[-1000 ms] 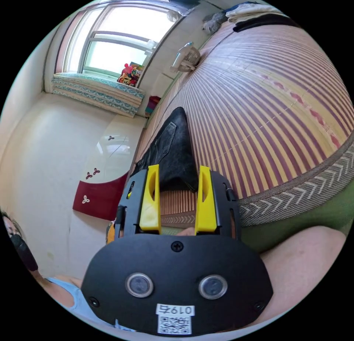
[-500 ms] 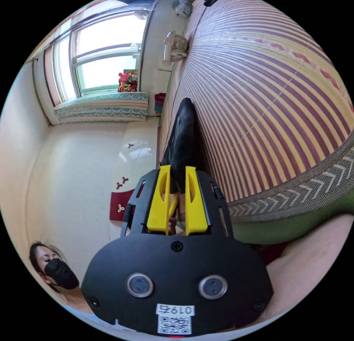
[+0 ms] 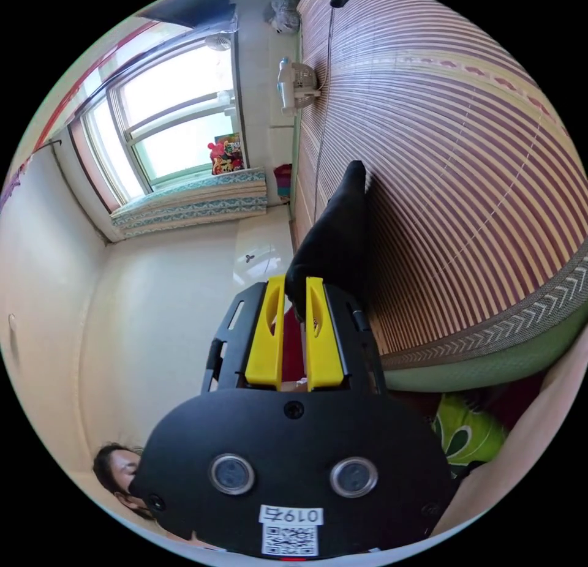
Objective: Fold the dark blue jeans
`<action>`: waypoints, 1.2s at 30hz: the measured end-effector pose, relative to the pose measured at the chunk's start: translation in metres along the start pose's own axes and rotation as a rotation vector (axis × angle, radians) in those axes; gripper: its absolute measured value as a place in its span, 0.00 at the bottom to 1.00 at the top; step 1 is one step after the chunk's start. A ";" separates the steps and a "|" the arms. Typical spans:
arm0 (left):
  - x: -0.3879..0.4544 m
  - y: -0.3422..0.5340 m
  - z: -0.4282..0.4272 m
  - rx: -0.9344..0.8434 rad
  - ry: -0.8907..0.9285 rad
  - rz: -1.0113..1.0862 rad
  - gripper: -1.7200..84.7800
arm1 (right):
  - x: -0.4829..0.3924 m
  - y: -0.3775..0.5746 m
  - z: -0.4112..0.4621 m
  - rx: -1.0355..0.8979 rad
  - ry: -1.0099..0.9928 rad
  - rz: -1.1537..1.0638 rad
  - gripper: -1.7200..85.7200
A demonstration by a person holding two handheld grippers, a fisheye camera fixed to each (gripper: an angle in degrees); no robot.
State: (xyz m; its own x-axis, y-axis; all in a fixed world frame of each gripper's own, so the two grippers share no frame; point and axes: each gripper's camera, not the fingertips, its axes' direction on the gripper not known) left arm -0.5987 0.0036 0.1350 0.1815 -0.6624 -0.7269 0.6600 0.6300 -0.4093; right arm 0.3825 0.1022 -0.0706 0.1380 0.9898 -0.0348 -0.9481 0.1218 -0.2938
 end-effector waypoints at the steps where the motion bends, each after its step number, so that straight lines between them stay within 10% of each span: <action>1: -0.001 -0.002 0.005 0.004 0.013 -0.014 0.23 | -0.001 0.001 0.001 -0.005 -0.002 0.000 0.09; 14: 0.007 0.002 0.063 -0.021 -0.141 -0.023 0.18 | 0.013 0.005 0.040 -0.148 0.443 -0.169 0.08; 36: 0.032 0.040 0.187 -0.163 -0.273 0.218 0.14 | -0.007 0.044 0.173 -0.314 0.644 -0.353 0.10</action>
State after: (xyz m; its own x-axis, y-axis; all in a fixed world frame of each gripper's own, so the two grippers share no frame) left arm -0.4297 -0.0685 0.1983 0.5071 -0.5754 -0.6417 0.4636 0.8098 -0.3596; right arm 0.2904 0.1138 0.0820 0.6440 0.6479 -0.4067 -0.7060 0.2988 -0.6421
